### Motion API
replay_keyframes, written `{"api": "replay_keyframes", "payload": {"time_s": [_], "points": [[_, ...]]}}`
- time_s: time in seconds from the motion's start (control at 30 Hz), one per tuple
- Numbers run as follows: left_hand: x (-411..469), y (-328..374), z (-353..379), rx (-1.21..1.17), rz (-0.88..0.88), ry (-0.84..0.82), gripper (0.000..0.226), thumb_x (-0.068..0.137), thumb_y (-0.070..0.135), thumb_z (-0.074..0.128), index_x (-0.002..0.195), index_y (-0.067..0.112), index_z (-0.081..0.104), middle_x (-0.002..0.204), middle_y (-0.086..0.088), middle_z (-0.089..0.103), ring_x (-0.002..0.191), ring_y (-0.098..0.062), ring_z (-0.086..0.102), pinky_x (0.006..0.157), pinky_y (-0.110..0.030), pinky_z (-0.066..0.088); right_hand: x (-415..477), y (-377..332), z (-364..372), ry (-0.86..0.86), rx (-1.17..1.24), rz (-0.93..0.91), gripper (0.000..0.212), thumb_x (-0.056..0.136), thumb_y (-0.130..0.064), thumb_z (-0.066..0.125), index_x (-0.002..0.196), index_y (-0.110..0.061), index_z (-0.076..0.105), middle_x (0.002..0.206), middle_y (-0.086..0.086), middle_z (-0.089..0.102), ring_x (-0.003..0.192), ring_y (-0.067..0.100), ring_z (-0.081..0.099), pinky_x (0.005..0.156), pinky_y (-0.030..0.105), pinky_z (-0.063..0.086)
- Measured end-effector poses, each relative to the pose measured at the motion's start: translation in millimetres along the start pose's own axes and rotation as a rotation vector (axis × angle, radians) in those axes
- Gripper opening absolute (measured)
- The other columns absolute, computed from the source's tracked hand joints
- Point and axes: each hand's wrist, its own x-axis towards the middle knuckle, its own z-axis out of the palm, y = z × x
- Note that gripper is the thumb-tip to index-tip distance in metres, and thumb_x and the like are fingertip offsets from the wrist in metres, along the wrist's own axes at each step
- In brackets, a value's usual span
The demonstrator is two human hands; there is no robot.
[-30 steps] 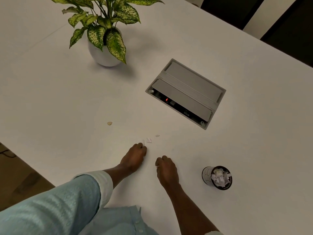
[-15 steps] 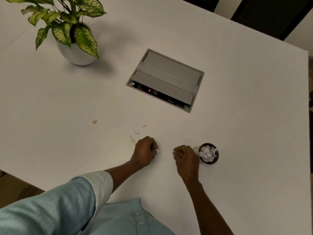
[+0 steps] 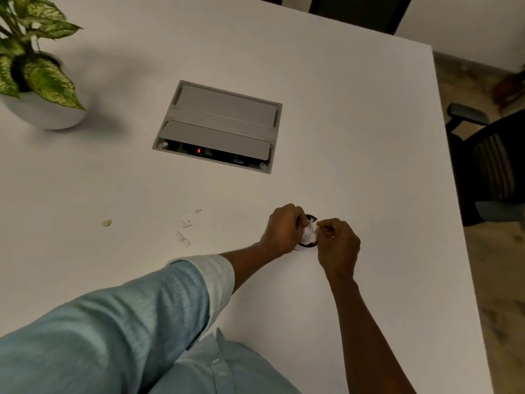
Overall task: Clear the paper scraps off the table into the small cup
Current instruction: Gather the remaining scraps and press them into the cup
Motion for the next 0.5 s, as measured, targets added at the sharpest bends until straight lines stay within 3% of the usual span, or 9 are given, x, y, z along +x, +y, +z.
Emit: {"api": "replay_keyframes", "payload": {"time_s": [0.13, 0.2, 0.3, 0.37, 0.5], "points": [[6, 2, 5, 0.059, 0.079, -0.108, 0.008, 0.087, 0.003, 0.067, 0.094, 0.007, 0.070, 0.096, -0.010, 0.069, 0.087, -0.026, 0.065, 0.081, -0.045, 0.056, -4, 5, 1, -0.096, -0.033, 0.041, 0.029, 0.089, -0.002, 0.064, 0.115, -0.013, 0.072, 0.108, 0.007, 0.075, 0.097, 0.025, 0.071, 0.084, 0.031, 0.055], [5, 2, 4, 0.053, 0.126, -0.130, 0.012, 0.086, 0.005, 0.066, 0.097, 0.005, 0.070, 0.096, -0.012, 0.069, 0.087, -0.029, 0.065, 0.079, -0.045, 0.056, -6, 4, 1, -0.093, -0.027, 0.038, 0.036, 0.089, 0.001, 0.060, 0.120, -0.014, 0.069, 0.113, 0.006, 0.074, 0.103, 0.026, 0.070, 0.088, 0.029, 0.052], [-1, 0, 0, -0.029, 0.144, -0.036, 0.024, 0.082, 0.012, 0.053, 0.097, 0.004, 0.070, 0.098, -0.010, 0.072, 0.089, -0.027, 0.067, 0.078, -0.039, 0.056, -12, 3, 4, -0.094, -0.028, 0.019, 0.040, 0.089, 0.003, 0.058, 0.125, -0.015, 0.064, 0.118, 0.005, 0.072, 0.109, 0.026, 0.067, 0.091, 0.031, 0.050], [-4, -7, -5, -0.048, 0.128, 0.038, 0.024, 0.085, 0.004, 0.051, 0.096, 0.006, 0.071, 0.101, -0.008, 0.072, 0.095, -0.026, 0.067, 0.082, -0.041, 0.056, -18, 2, 7, -0.111, -0.067, 0.016, 0.042, 0.090, 0.000, 0.060, 0.128, -0.016, 0.060, 0.123, 0.004, 0.068, 0.115, 0.026, 0.063, 0.093, 0.038, 0.052], [-17, -33, -18, 0.120, 0.060, 0.065, 0.024, 0.094, -0.002, 0.056, 0.102, 0.016, 0.070, 0.110, 0.001, 0.066, 0.107, -0.019, 0.059, 0.085, -0.044, 0.055, -35, 7, 15, -0.147, -0.156, -0.077, 0.053, 0.089, -0.015, 0.069, 0.139, -0.017, 0.051, 0.140, 0.002, 0.057, 0.130, 0.024, 0.051, 0.097, 0.043, 0.053]]}}
